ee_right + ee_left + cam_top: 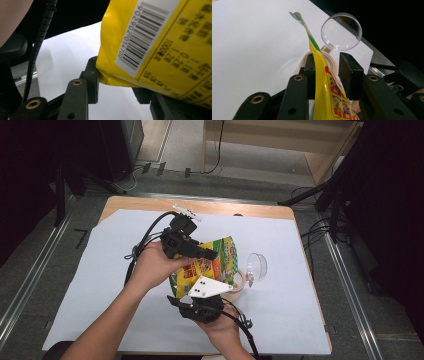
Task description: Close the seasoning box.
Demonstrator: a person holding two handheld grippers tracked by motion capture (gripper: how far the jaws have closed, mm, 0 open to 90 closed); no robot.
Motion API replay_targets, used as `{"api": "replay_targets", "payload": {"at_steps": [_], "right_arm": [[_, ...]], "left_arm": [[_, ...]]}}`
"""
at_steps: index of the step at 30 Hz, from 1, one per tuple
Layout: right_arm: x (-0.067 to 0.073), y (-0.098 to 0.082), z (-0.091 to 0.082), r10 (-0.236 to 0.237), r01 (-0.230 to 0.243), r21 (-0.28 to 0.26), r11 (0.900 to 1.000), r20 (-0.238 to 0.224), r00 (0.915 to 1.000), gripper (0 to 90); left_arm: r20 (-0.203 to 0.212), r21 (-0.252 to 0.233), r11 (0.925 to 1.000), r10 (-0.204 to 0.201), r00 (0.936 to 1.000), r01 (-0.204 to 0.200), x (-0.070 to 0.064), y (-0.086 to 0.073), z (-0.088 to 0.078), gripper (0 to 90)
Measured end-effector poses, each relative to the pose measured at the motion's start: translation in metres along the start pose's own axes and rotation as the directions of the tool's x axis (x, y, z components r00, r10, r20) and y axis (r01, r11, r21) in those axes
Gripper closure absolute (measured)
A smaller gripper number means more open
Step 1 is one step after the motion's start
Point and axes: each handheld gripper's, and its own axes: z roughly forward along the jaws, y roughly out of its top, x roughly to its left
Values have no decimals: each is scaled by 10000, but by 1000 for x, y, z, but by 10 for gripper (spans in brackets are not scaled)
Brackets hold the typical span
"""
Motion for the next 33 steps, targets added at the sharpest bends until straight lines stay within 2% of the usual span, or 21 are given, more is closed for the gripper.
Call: {"api": "replay_targets", "payload": {"at_steps": [8,18,21,28,33], "right_arm": [[-1,-1,1,134,-134,22,9999,12,9999,631],[-1,-1,1,82,-82,93,9999,19,10000,645],[-1,-1,0,229,-229,-37,9997,-64,9997,641],[0,1,0,306,-306,-12,9995,3,9995,634],[-1,-1,0,643,-642,-168,9978,83,9979,619]], "left_arm": [[-17,83,9999,90,10000,-90,-1,0,2,686],[51,13,10000,52,10000,-52,0,0,2,678],[80,173,9998,34,10000,-35,0,2,2,673],[72,130,9999,12,10000,-13,1,3,3,685],[184,365,9993,-12,9998,5,5,7,8,687]]}}
